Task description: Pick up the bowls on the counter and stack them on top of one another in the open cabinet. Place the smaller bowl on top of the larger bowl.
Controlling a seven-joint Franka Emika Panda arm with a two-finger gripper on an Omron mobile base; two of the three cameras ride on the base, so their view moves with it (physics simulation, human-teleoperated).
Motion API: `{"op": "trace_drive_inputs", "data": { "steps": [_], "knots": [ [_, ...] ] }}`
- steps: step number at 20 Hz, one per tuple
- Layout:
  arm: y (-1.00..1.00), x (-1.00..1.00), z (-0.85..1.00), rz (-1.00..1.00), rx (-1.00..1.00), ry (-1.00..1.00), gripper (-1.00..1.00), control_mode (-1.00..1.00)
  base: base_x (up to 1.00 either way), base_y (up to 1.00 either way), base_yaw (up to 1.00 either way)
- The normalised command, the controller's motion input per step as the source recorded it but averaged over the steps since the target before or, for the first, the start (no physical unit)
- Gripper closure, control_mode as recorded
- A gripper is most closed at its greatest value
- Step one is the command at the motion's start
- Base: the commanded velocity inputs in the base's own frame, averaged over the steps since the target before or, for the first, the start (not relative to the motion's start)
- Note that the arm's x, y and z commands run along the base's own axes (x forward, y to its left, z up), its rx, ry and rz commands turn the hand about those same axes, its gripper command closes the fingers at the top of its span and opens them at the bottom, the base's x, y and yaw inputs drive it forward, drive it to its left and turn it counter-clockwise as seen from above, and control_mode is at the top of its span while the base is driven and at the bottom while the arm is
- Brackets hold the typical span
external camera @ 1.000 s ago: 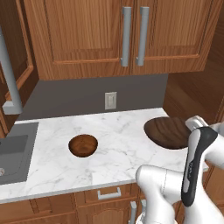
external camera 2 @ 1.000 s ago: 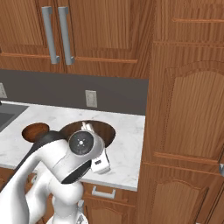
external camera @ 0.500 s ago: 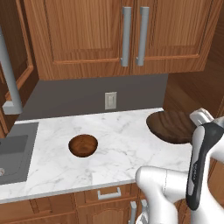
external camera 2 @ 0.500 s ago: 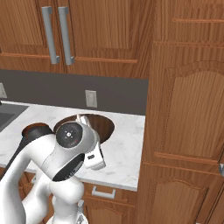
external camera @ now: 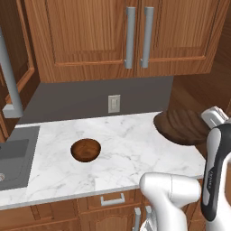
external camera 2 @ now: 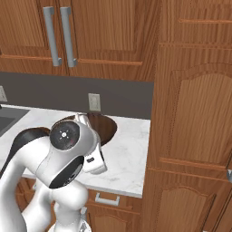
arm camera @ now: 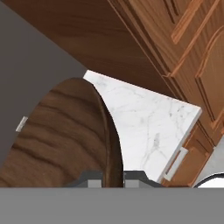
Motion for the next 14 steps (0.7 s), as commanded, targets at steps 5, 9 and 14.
{"op": "trace_drive_inputs", "data": {
  "steps": [5, 9, 14],
  "knots": [
    [0.02, -0.14, 0.15, 0.00, 0.00, -0.02, 1.00, 1.00, -0.10, 0.00, 0.00],
    [0.00, 0.00, 0.00, 0.00, 0.00, 0.00, 1.00, 1.00, -0.31, 0.03, -0.01],
    [0.00, 0.00, 0.00, 0.00, 0.00, 0.00, 1.00, 1.00, -0.56, 0.03, -0.03]
  ]
}}
